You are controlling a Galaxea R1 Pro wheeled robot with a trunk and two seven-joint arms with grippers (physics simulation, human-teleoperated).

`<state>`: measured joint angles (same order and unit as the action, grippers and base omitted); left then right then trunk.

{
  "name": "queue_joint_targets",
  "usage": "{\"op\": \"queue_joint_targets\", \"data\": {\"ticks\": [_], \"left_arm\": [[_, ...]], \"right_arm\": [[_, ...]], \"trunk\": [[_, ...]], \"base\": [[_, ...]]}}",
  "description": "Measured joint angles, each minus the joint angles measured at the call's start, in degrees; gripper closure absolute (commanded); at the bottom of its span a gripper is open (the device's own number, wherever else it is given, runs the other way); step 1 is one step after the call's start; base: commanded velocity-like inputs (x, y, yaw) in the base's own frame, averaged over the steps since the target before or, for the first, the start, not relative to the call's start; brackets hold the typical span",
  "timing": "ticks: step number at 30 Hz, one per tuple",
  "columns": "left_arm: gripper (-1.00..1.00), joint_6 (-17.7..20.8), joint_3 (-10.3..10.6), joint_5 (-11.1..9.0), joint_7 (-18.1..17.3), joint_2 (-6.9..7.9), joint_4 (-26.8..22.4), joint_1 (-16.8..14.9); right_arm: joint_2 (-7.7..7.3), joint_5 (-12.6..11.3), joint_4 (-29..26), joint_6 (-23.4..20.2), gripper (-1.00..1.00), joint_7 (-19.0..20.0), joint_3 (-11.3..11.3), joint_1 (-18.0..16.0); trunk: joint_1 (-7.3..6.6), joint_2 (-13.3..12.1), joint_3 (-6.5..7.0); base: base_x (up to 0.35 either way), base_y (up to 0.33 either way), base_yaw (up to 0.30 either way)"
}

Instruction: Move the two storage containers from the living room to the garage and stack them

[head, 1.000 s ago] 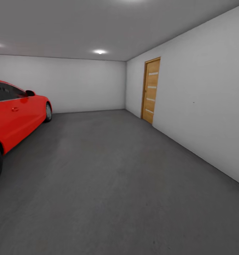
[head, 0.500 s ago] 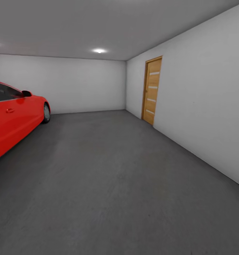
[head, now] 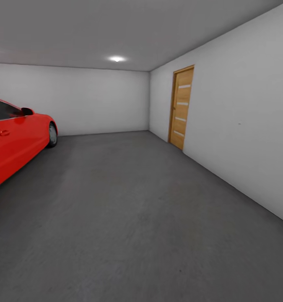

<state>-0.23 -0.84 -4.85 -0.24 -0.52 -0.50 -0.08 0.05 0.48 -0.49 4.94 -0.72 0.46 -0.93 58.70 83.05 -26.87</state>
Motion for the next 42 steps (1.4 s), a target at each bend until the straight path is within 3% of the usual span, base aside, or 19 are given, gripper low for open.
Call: {"op": "queue_joint_targets", "data": {"ticks": [34,42], "left_arm": [[-1.0,0.0,0.0,0.1,0.0,-0.09,0.0,0.0],[-1.0,0.0,0.0,0.1,0.0,-0.09,0.0,0.0]], "right_arm": [[-0.22,0.1,0.0,0.0,-1.0,0.0,0.1,0.0],[-0.17,1.7,0.0,0.1,-1.0,0.0,0.1,0.0]], "trunk": [[0.0,0.0,0.0],[0.0,0.0,0.0]], "base": [[0.324,0.0,0.0],[0.324,0.0,0.0]]}}
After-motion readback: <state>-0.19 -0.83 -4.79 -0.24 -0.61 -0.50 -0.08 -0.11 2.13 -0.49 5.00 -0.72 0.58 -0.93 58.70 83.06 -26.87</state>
